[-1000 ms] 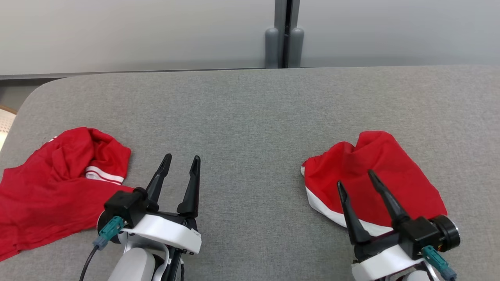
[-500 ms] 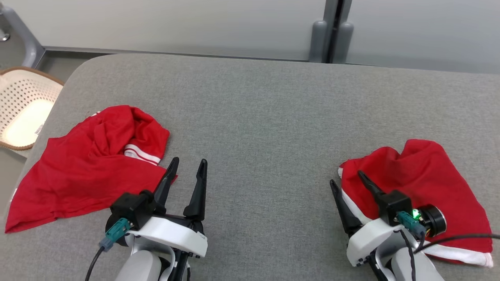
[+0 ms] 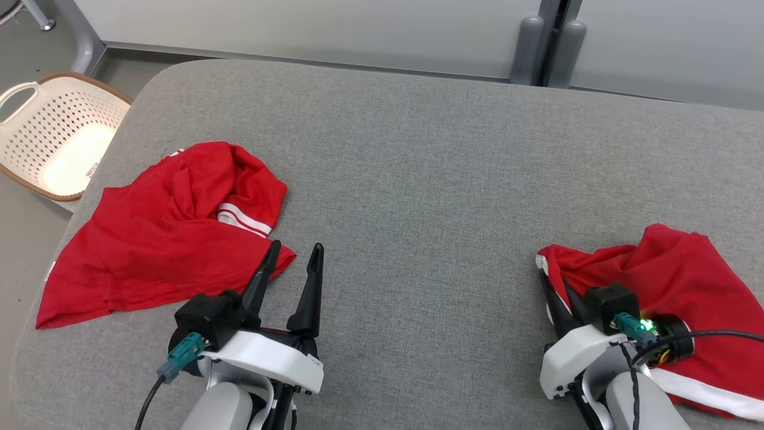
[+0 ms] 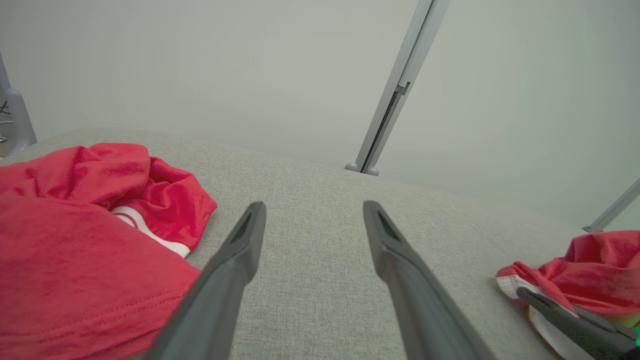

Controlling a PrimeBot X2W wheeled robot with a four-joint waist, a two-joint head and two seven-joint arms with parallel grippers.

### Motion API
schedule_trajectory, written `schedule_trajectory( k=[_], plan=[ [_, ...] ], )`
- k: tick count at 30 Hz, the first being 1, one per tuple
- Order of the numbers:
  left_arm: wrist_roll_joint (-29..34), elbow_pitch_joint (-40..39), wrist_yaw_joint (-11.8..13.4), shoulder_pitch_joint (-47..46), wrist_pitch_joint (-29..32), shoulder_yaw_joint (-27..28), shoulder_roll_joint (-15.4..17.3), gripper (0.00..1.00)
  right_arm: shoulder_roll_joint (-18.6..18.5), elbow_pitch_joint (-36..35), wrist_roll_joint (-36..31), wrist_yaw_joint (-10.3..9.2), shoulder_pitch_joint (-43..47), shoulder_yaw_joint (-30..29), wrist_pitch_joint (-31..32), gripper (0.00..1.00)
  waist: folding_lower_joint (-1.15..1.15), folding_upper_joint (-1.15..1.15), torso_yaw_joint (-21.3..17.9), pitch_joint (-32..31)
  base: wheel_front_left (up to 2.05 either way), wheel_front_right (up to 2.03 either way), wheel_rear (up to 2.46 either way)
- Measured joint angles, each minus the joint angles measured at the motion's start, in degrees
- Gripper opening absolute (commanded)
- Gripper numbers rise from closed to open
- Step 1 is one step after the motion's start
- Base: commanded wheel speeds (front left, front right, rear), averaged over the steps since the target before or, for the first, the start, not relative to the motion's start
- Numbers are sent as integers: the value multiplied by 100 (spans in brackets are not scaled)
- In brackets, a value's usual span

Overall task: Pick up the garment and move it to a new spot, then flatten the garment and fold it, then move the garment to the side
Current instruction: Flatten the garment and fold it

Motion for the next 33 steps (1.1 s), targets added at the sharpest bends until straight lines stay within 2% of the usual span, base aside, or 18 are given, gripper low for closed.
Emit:
schedule_trajectory(
  k=[2,6,10,12,15,19,20,21,22,27,33],
  plan=[
    [0,11,8,-8,0,0,1,100,-5,-43,266,-1,-13,215,-166,0,0,0,-1,-22,0,0,0],
    [15,27,22,-19,0,4,1,100,16,-389,1179,-1,-178,1001,-514,0,0,0,-37,-85,0,0,0],
    [52,48,22,-20,0,21,1,100,1,-1006,2293,-2,-365,2005,-708,0,0,0,-72,-156,0,0,0],
    [60,55,21,-19,0,53,2,100,-68,-1256,3052,1,-494,2552,-712,0,0,0,-90,-184,0,0,0],
    [82,48,20,-19,0,54,0,100,-415,-1085,3370,-1,-626,2878,-620,0,0,0,-85,-169,0,0,0],
    [100,35,15,-25,0,10,-1,100,-569,-573,3429,-1,-898,3182,-625,0,0,0,-45,-92,0,0,0],
    [99,34,15,-26,0,-1,0,100,-576,-432,3410,-1,-980,3240,-650,24,0,0,-31,-69,0,0,0],
    [98,38,15,-29,0,-1,2,100,-566,-305,3386,-1,-1054,3284,-681,84,0,0,-18,-48,0,0,0],
    [93,41,15,-30,0,-1,0,100,-553,-152,3374,-1,-1124,3310,-705,100,0,0,-5,-31,0,0,0],
    [60,47,33,-32,1,16,0,100,-458,339,3162,-1,-1391,3502,-825,100,0,0,-9,11,0,0,0],
    [94,100,47,-32,0,162,-2,100,-479,515,3002,-1,-1422,3120,-900,100,0,0,-179,-54,0,0,0]
  ],
)
